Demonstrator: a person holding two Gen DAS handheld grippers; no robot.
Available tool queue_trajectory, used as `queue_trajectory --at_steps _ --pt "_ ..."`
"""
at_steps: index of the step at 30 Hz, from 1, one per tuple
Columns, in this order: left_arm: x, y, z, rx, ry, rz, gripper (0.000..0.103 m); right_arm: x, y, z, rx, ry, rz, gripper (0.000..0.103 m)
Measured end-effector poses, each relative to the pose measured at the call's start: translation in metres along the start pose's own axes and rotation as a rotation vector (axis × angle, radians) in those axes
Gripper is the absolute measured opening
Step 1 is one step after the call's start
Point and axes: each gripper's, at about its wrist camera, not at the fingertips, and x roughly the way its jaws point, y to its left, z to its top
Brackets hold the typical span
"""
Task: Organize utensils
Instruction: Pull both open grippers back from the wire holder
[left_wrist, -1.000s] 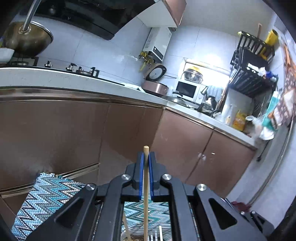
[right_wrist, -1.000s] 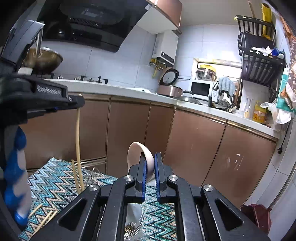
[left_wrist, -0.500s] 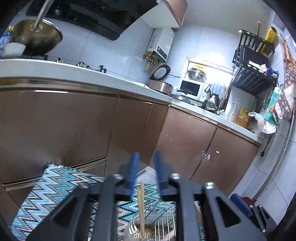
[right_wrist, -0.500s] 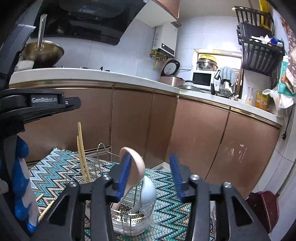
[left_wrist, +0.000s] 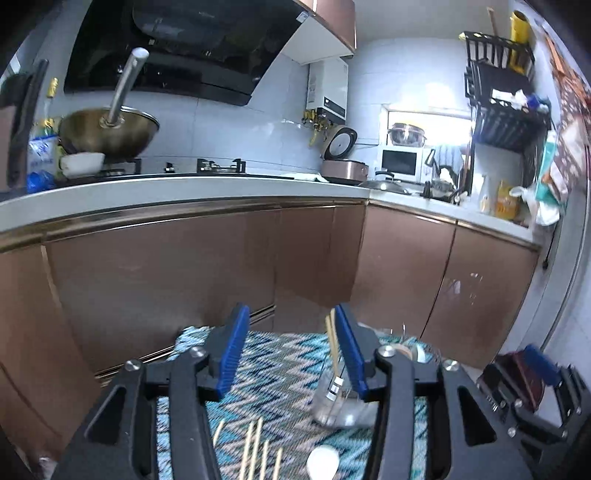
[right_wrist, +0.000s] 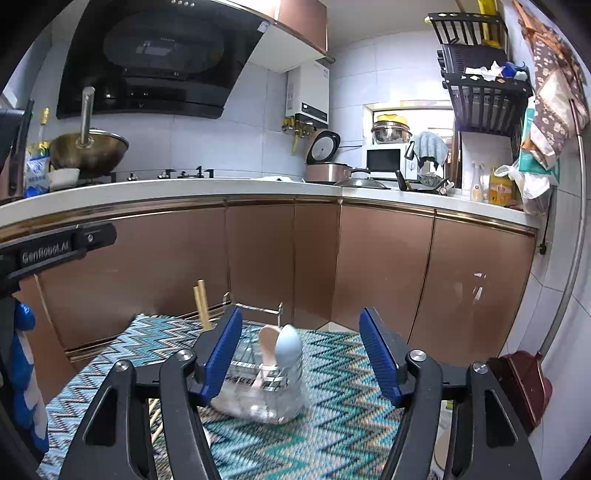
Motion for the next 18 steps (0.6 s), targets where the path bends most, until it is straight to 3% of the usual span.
queue_trajectory --at_steps 7,18 --pt "-0.054 0.011 -0.018 0.037 0.007 0.036 0.053 -0.04 0.012 -0.007 0.006 0.022 0.046 0.071" --pt "-0.1 0.034 -0.029 0.015 0.016 0.069 0.053 -0.081 0.029 -0.013 0.016 0.027 0.112 0.071"
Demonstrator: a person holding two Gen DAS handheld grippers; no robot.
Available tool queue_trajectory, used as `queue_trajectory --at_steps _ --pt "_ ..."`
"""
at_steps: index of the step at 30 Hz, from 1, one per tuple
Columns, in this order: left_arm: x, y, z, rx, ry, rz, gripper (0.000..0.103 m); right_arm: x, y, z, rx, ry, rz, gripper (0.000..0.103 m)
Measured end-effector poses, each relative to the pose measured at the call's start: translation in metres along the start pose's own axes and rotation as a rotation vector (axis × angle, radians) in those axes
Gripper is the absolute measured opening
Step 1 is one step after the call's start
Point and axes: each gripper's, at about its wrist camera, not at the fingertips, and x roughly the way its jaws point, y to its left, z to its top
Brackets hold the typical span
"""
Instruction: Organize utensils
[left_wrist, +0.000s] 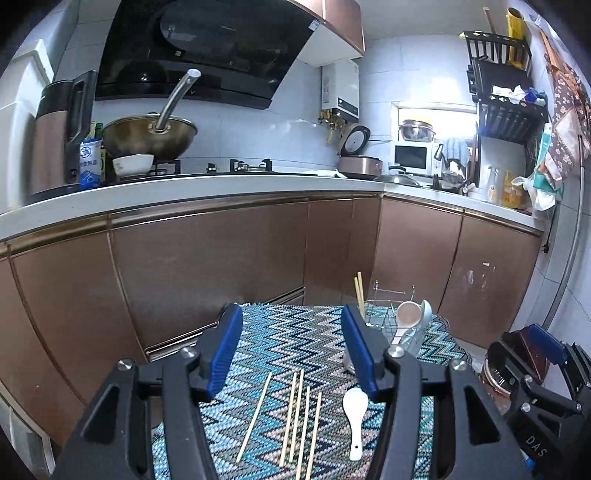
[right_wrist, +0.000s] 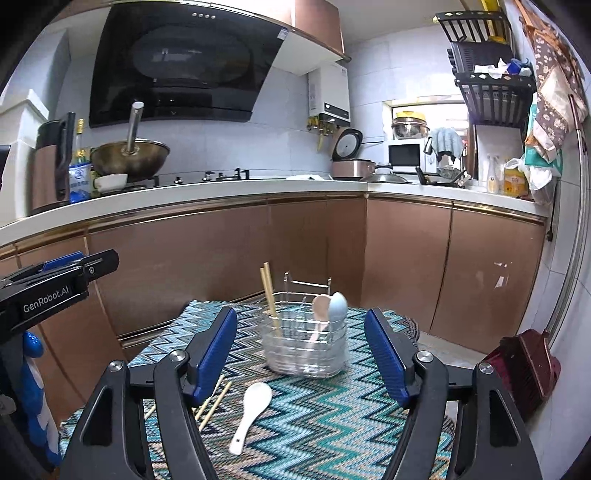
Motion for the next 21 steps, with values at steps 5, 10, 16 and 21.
queue_trajectory --at_steps 5,10,16,21 --pt "-0.014 0.003 -0.002 0.0 -0.012 0.007 0.053 -0.011 0.003 -0.002 -0.001 -0.003 0.011 0.071" --pt "-0.023 0.001 -0.001 0.012 -0.023 0.009 0.054 -0.022 0.001 -0.003 0.008 -0.017 0.007 0.071" --pt "-0.034 0.001 -0.004 0.024 -0.037 0.026 0.054 -0.033 0.002 -0.003 0.017 -0.038 0.005 0.074" --pt "-0.043 0.002 -0.005 0.029 -0.045 0.028 0.054 -0.043 0.002 -0.004 0.025 -0.058 0.004 0.078"
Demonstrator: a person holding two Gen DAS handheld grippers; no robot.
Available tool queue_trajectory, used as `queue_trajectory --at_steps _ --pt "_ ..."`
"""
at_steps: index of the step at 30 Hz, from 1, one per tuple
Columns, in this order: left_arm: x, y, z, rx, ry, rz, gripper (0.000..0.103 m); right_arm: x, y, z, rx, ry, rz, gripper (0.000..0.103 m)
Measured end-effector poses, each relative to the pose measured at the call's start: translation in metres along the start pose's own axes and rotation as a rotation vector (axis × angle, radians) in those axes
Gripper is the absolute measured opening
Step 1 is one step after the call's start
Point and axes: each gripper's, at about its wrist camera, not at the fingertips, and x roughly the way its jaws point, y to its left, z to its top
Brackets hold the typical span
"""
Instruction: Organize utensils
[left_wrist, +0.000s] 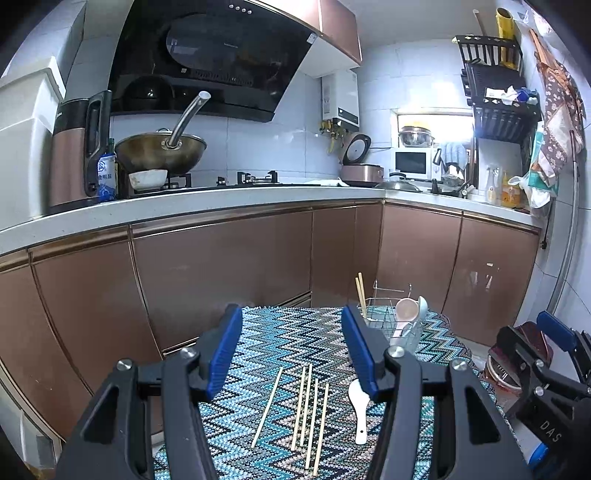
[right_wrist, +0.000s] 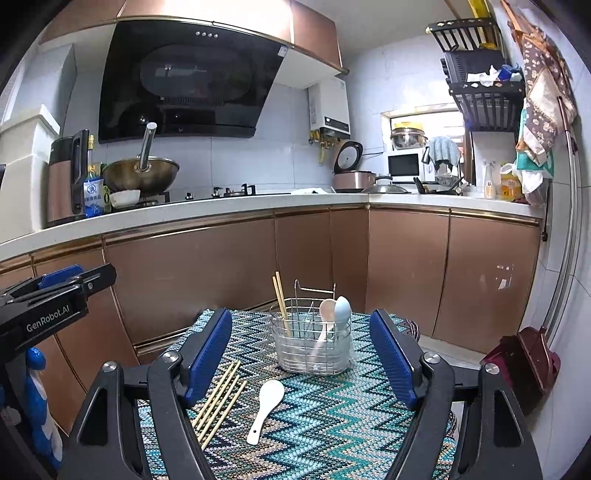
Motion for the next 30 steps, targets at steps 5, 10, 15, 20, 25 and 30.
queue_trajectory --at_steps 5,10,15,20,25,30 --pt "-0.006 0.003 -0.002 0.006 -0.007 0.006 0.055 -0.008 0.003 0.002 0.005 -0.024 -0.009 0.086" --pt "-0.011 0.008 -0.003 0.008 -0.011 0.018 0.059 -0.013 0.007 0.003 0.004 -0.045 -0.009 0.091" --pt "-0.016 0.012 -0.004 0.01 -0.018 0.033 0.06 -0.021 0.012 0.005 0.008 -0.092 0.001 0.097" --pt "-0.019 0.015 -0.005 0.013 -0.022 0.048 0.061 -0.023 0.018 0.005 0.008 -0.118 0.015 0.103" --pt "-0.019 0.019 -0.007 0.012 -0.017 0.06 0.061 -0.02 0.015 0.002 0.033 -0.101 0.024 0.103" --pt "-0.015 0.021 -0.009 0.014 -0.005 0.072 0.062 -0.014 0.014 -0.001 0.042 -0.078 0.021 0.103"
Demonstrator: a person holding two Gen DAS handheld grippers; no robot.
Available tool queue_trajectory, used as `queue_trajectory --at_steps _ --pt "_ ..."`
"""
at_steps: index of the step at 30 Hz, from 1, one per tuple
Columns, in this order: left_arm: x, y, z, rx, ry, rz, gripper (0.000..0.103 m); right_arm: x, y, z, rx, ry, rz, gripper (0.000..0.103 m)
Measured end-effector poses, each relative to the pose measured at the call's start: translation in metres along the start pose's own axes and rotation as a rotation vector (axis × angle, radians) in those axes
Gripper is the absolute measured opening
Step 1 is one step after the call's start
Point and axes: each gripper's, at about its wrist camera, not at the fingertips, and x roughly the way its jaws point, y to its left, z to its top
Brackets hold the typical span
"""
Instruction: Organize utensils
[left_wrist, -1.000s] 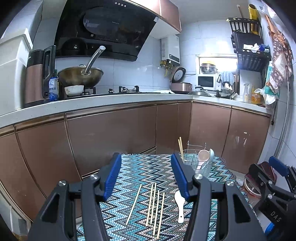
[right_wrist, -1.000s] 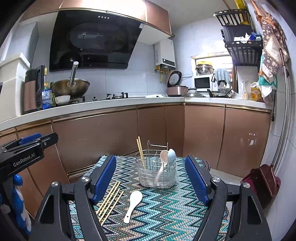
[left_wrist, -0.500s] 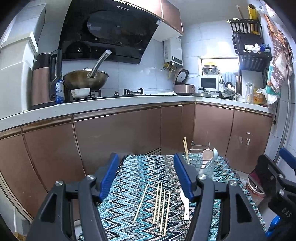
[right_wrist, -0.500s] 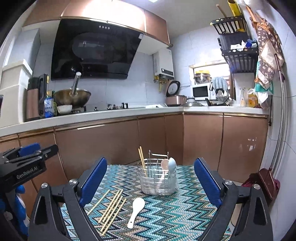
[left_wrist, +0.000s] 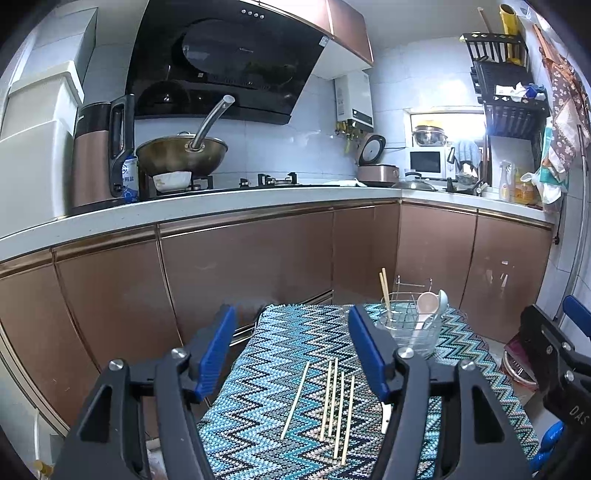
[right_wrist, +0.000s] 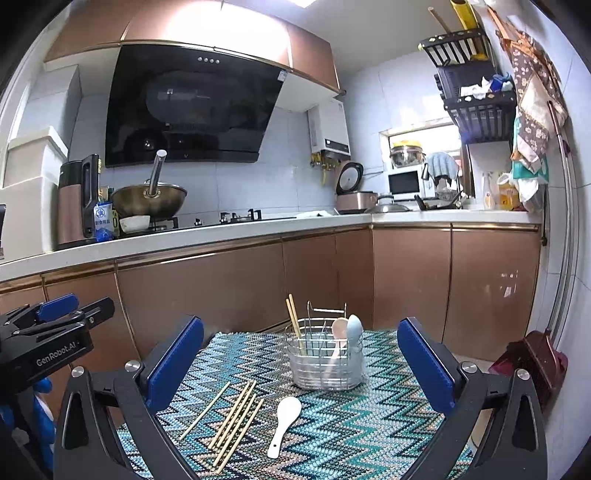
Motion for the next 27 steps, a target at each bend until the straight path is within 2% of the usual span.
queue_trajectory --at_steps 5,12,15,19,21,22,23,27 --pt "0.007 0.002 -0.003 -0.001 0.016 0.006 0.062 0.005 -0.001 -0.004 0.002 0.006 -0.005 0.103" --pt "0.026 0.007 -0.008 -0.004 0.064 -0.003 0.062 0.019 -0.002 -0.01 0.014 0.05 0.039 0.103" --pt "0.047 0.018 -0.012 -0.027 0.122 -0.028 0.062 0.035 -0.008 -0.016 0.051 0.132 0.073 0.103" --pt "0.089 0.041 -0.019 -0.087 0.261 -0.109 0.062 0.072 -0.025 -0.033 0.122 0.289 0.109 0.102" --pt "0.115 0.049 -0.025 -0.109 0.342 -0.156 0.061 0.097 -0.035 -0.047 0.142 0.384 0.118 0.089" --pt "0.125 0.051 -0.027 -0.113 0.372 -0.171 0.061 0.108 -0.038 -0.052 0.155 0.421 0.13 0.075" --pt "0.137 0.052 -0.03 -0.116 0.409 -0.193 0.061 0.125 -0.043 -0.062 0.186 0.481 0.149 0.066" --pt "0.184 0.048 -0.042 -0.123 0.541 -0.298 0.06 0.175 -0.052 -0.096 0.222 0.644 0.199 0.051"
